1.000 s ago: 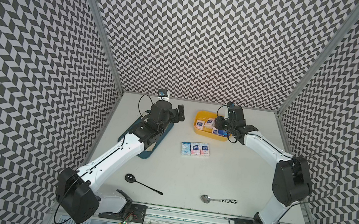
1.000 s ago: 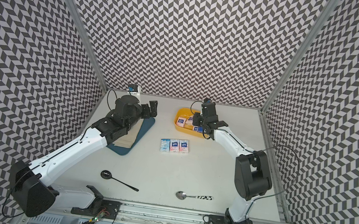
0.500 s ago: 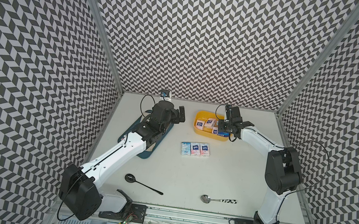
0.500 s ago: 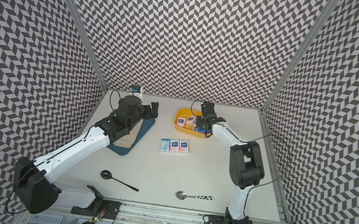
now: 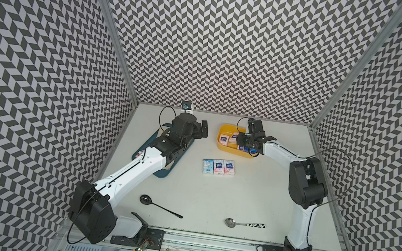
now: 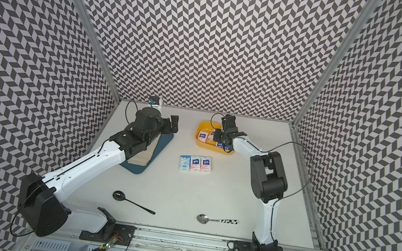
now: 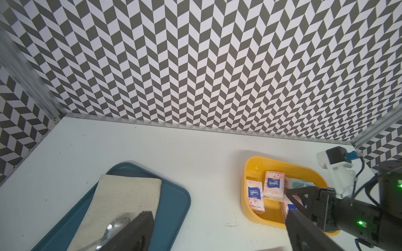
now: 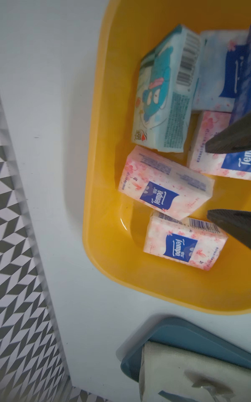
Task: Take the pocket tissues out of the storage box
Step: Pick up the pocket tissues from the storage box.
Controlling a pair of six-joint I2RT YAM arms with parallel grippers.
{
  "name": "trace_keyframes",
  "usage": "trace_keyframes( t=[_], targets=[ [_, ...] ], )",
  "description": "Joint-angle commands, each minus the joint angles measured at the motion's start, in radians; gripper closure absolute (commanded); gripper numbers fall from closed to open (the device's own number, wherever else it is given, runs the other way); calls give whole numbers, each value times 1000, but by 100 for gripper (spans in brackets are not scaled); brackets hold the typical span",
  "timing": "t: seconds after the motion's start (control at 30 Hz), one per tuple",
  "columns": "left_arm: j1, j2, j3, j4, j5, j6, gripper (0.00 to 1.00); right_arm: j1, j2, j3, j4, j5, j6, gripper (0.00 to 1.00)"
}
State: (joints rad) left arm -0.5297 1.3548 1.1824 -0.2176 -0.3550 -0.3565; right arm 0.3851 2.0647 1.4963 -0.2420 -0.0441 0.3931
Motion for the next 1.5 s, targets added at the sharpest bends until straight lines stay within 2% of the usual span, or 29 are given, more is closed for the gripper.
trace_keyframes(
  t=[0.0,0.6,0.7,0.87,0.97,1.47],
  targets=[
    [6,-3,26,21,-13,13,1,14,19,29,68,-17,59,54],
    [13,-31,28,12,-19,28,1,16,158,125,4,-1,148,54],
    [13,-35,28,10,-22,30,1,17,172,122,17,-14,156,62],
    [15,-43,26,7,-25,30,1,16,167,97,60,-46,159,89],
    [17,-46,25,7,-25,28,1,16,156,87,77,-60,149,98],
    [19,-55,26,4,-29,27,1,11,-67,29,171,-91,135,100]
  ],
)
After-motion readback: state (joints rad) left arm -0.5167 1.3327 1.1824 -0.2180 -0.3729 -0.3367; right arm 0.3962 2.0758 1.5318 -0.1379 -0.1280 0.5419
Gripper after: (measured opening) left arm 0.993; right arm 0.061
